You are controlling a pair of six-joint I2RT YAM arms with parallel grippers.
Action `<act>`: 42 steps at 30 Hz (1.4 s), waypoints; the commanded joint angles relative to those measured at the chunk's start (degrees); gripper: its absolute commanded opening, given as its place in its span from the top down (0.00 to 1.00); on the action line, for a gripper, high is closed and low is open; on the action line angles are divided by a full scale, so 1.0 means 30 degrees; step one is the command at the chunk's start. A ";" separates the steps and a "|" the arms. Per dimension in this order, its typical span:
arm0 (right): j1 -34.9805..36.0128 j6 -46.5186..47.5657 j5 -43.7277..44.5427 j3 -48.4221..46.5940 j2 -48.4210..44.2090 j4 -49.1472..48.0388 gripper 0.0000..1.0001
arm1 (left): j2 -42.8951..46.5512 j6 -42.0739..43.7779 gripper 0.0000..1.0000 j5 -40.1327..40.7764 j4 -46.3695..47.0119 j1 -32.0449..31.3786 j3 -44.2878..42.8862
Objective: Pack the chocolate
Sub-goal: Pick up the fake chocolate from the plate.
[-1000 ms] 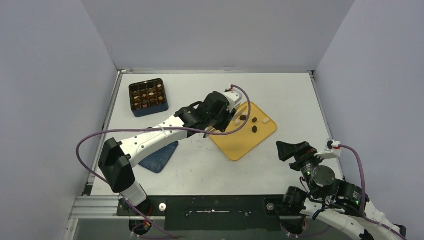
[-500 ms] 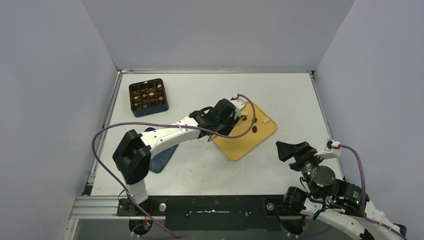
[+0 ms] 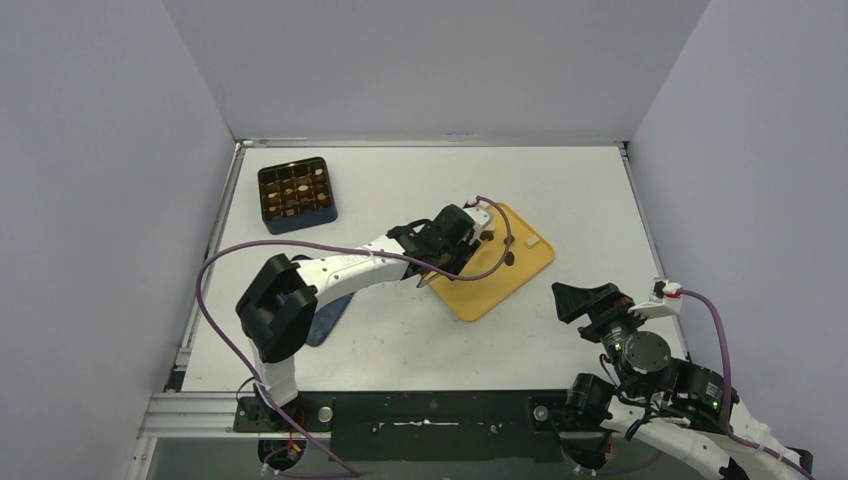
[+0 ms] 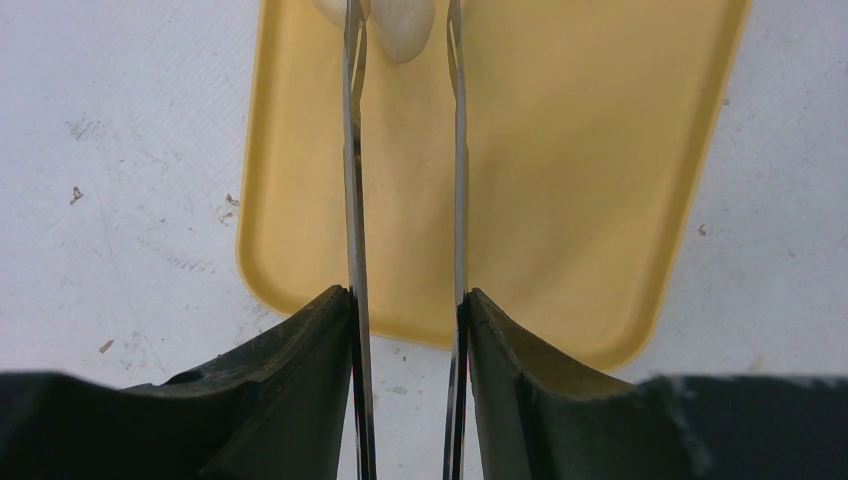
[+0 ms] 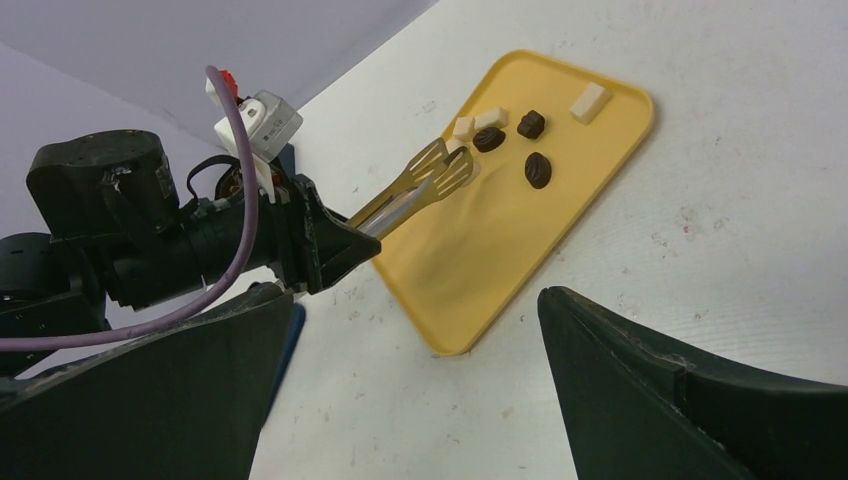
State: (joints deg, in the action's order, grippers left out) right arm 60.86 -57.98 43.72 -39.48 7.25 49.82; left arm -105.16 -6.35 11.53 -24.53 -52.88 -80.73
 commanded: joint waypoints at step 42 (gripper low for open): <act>0.0250 -0.0201 0.0440 -0.0169 -0.0095 -0.0093 0.00 | 0.0892 -0.0363 0.69 0.0845 0.1055 0.0063 0.0474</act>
State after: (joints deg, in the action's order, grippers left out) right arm 61.19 -58.04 43.75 -39.48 7.25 49.82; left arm -107.24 -6.68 13.41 -22.00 -52.84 -79.31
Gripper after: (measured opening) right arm 0.999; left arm 0.333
